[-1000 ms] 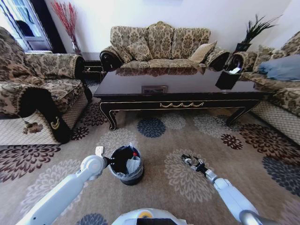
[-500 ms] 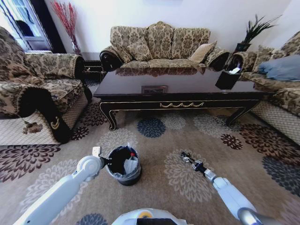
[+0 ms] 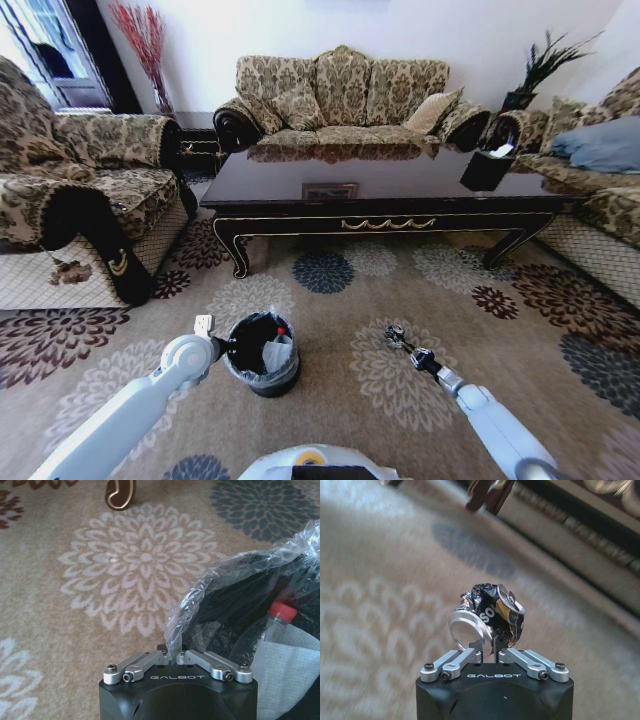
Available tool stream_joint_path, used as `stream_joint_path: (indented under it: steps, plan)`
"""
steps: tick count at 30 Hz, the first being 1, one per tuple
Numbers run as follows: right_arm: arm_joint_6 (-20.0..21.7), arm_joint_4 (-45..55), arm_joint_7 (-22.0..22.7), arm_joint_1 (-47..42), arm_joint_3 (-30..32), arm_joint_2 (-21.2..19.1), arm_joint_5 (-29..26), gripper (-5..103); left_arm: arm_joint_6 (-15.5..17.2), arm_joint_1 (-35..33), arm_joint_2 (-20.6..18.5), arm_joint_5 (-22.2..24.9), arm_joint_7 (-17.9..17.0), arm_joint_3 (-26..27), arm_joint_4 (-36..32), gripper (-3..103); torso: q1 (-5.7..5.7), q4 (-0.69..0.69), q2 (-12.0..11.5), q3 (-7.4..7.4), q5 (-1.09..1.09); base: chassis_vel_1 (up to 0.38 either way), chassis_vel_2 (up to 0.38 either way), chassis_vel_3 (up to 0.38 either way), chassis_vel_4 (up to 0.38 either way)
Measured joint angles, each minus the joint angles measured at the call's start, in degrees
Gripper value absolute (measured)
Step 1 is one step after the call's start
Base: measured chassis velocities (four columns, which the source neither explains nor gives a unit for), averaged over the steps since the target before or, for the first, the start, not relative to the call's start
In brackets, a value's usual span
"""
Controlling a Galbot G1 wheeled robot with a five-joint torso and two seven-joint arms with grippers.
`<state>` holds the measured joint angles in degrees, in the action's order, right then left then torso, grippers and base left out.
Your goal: Move to the front of the table and pick up the trash from the floor, then place it into the trash bin.
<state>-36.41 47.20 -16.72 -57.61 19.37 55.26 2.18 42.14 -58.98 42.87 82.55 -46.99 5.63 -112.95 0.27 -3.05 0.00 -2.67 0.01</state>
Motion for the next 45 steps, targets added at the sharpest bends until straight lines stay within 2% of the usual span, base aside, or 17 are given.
stream_joint_path:
  steps: [4,6,8,11,13,14,16,18,20,26,33,45]
  plan:
    - [1.38,7.49,0.12,-4.28,2.35,-1.38,-2.66,10,0.01,2.36,0.26,0.16,-0.07,-2.58,0.42,2,0.00,0.03,0.00,0.00,0.01,0.000,0.000,0.000,0.000]
    - [2.02,13.16,0.14,-8.26,5.00,-2.51,-4.06,10,0.02,6.76,0.99,0.86,-0.54,-6.61,1.44,2,0.00,0.01,0.00,0.00,-0.01,0.000,0.000,0.000,0.000]
    - [2.15,14.94,0.11,-9.58,5.83,-2.84,-4.39,10,0.02,8.10,1.32,1.05,-0.76,-7.79,1.78,2,0.00,0.01,0.00,0.00,0.01,0.000,0.000,0.000,0.000]
    - [2.58,21.11,0.01,-14.97,9.41,-3.67,-5.55,10,0.01,15.21,3.61,2.18,-1.54,-14.33,4.07,2,0.00,0.02,0.00,0.00,0.00,0.000,0.000,0.000,0.000]
    - [2.73,25.21,-0.01,-18.76,11.53,-4.04,-6.72,10,0.00,19.98,5.58,3.28,-1.96,-19.75,5.88,2,0.00,-0.04,0.00,0.00,0.00,0.000,0.000,0.000,0.000]
    - [2.73,25.21,-0.01,-18.76,11.53,-4.04,-6.72,10,0.00,19.98,5.58,3.28,-1.96,-19.75,5.88,2,0.00,-0.04,0.00,0.00,0.00,0.000,0.000,0.000,0.000]
    - [2.82,29.28,0.04,-22.16,13.49,-4.43,-8.07,10,-0.09,24.29,7.95,3.94,-2.34,-24.84,7.93,2,0.00,-0.02,0.00,0.00,0.00,0.000,0.000,0.000,0.000]
    - [2.82,30.10,0.05,-22.85,13.83,-4.50,-8.41,10,-0.11,25.01,8.45,4.04,-2.47,-25.74,8.34,2,0.00,-0.02,0.00,0.00,0.00,0.000,0.000,0.000,0.000]
    - [2.82,33.38,0.20,-25.57,15.36,-4.64,-9.83,10,-0.32,27.94,10.28,4.56,-2.93,-28.94,9.91,2,0.00,0.02,0.00,0.00,0.01,0.000,0.000,0.000,0.000]
    - [2.53,37.98,0.32,-29.44,18.36,-4.65,-11.06,10,-0.43,31.94,12.83,5.22,-3.10,-32.97,12.56,2,0.00,0.01,0.00,0.00,0.01,0.000,0.000,0.000,0.000]
    - [2.71,49.57,0.83,-36.32,22.62,-4.03,-12.10,10,-0.84,35.79,18.02,6.60,-4.81,-37.12,16.20,2,0.00,0.01,0.00,0.00,-0.01,0.000,0.000,0.000,0.000]
    - [4.20,61.67,1.17,-41.25,22.60,-2.52,-9.88,10,-1.50,41.70,24.16,8.91,-6.78,-43.11,19.50,2,0.00,0.01,0.00,0.00,0.00,0.000,0.000,0.000,0.000]
